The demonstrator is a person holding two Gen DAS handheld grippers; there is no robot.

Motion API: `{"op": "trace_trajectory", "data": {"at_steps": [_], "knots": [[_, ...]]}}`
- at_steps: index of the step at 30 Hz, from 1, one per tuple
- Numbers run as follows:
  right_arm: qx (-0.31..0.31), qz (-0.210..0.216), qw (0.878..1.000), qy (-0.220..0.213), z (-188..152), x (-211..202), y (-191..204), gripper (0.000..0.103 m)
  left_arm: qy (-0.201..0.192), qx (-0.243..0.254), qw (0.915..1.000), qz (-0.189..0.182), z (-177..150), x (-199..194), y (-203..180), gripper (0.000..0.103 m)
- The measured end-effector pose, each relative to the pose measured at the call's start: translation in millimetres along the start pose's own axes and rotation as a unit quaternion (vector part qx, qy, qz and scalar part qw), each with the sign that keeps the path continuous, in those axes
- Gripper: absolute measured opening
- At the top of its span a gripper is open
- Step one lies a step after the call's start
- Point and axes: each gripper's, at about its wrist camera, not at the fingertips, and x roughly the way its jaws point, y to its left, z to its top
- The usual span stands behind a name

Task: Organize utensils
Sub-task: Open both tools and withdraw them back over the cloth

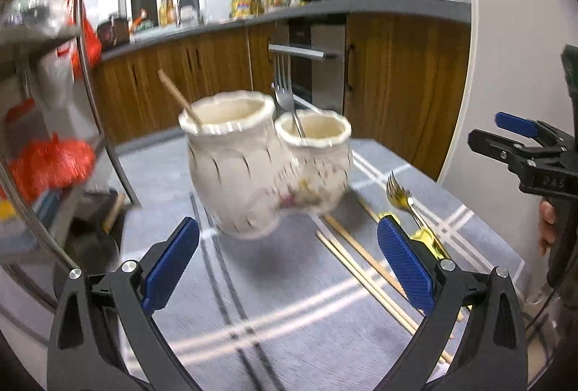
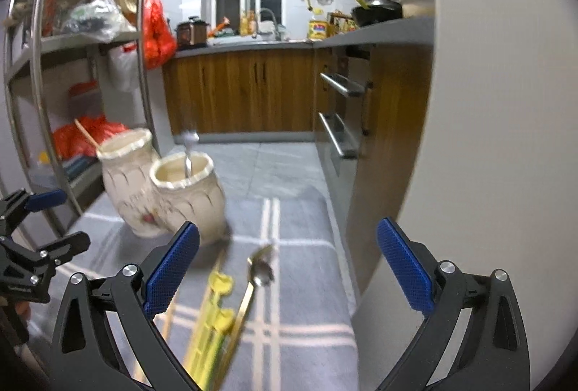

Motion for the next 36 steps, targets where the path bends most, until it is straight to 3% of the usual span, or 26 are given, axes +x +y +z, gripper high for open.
{"op": "trace_trajectory", "data": {"at_steps": [10,16,22,36], "knots": [[0.031,0.030,0.998,0.053,-26.2,9.4,-9.9,0.098,0.080,-0.064,0.9944,0.024,-31.5,29.7,-12.7,0.097],[0.019,0.025,0.998,0.052,-32.1,9.2,-4.7,0.098,0.122,-0.058,0.9898,0.044,-44.9,43.6,-28.1,0.091],[0.020,0.031,0.998,0.055,-35.4,8.8,-6.9,0.098,0.146,-0.043,0.9865,0.060,-49.3,53.4,-37.3,0.091],[0.018,0.040,0.998,0.055,-40.3,3.0,-10.0,0.098,0.156,-0.036,0.9827,0.094,-41.3,57.6,-49.2,0.090]]}}
